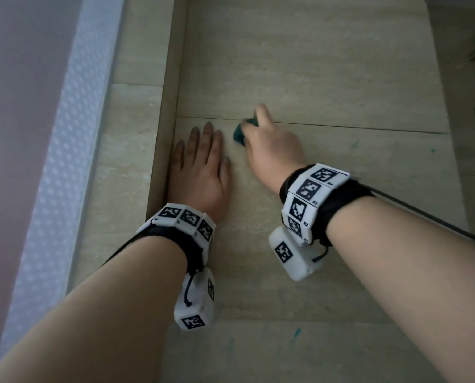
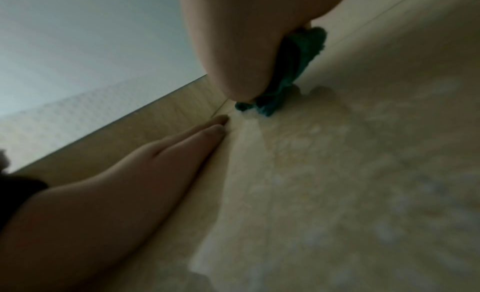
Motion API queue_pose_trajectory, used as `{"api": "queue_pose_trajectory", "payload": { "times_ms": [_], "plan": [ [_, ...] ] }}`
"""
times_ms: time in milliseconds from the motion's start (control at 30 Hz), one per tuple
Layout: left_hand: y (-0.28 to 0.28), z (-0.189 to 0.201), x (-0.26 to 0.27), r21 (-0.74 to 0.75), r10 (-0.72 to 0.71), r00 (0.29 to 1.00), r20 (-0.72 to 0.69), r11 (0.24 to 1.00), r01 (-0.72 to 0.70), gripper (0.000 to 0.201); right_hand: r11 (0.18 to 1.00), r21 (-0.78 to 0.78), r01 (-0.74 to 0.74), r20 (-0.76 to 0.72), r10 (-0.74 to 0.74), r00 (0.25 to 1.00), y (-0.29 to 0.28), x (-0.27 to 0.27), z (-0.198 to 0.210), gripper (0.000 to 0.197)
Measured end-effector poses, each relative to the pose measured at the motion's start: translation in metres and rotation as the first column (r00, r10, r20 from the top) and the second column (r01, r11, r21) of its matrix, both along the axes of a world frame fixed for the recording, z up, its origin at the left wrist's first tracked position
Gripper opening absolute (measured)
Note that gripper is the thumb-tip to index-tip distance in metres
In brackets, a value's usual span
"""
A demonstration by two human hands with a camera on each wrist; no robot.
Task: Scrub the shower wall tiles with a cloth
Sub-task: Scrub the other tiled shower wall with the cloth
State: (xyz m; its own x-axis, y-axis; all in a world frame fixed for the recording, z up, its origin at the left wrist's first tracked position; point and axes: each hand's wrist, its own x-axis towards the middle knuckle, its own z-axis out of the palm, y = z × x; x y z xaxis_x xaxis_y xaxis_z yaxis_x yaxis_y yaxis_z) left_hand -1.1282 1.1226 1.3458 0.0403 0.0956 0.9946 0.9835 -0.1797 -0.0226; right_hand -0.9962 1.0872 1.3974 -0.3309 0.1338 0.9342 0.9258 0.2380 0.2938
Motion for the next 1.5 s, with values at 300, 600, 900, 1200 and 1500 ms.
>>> {"api": "queue_pose_trajectory", "payload": {
  "times_ms": [300,600,900,1200,1500],
  "plan": [
    [-0.002,-0.001,0.001,-0.01,-0.003,1.0,0.011,1.0,0.003,0.06,0.985,-0.04,0.17,-0.345,-0.173,0.923,0.005,0.102,0.008,0.026],
    [-0.019,0.0,0.01,-0.001,-0.096,0.993,0.068,0.995,0.096,0.052,0.949,-0.15,0.277,-0.376,-0.314,0.872,-0.001,0.131,-0.002,0.038],
    [-0.013,0.037,0.072,-0.062,-0.084,0.991,-0.107,0.995,0.078,0.052,0.967,-0.162,0.199,-0.291,-0.239,0.926,-0.003,0.148,0.001,0.028],
    [-0.003,0.035,0.08,-0.042,-0.038,0.997,-0.06,0.998,0.035,0.051,0.988,-0.064,0.141,-0.393,-0.154,0.906,0.01,0.182,0.007,0.021],
    [-0.002,0.033,0.08,-0.039,-0.047,0.997,-0.057,0.998,0.045,0.051,0.991,-0.078,0.11,-0.639,-0.134,0.758,0.015,0.209,-0.004,0.025]
  ]
}}
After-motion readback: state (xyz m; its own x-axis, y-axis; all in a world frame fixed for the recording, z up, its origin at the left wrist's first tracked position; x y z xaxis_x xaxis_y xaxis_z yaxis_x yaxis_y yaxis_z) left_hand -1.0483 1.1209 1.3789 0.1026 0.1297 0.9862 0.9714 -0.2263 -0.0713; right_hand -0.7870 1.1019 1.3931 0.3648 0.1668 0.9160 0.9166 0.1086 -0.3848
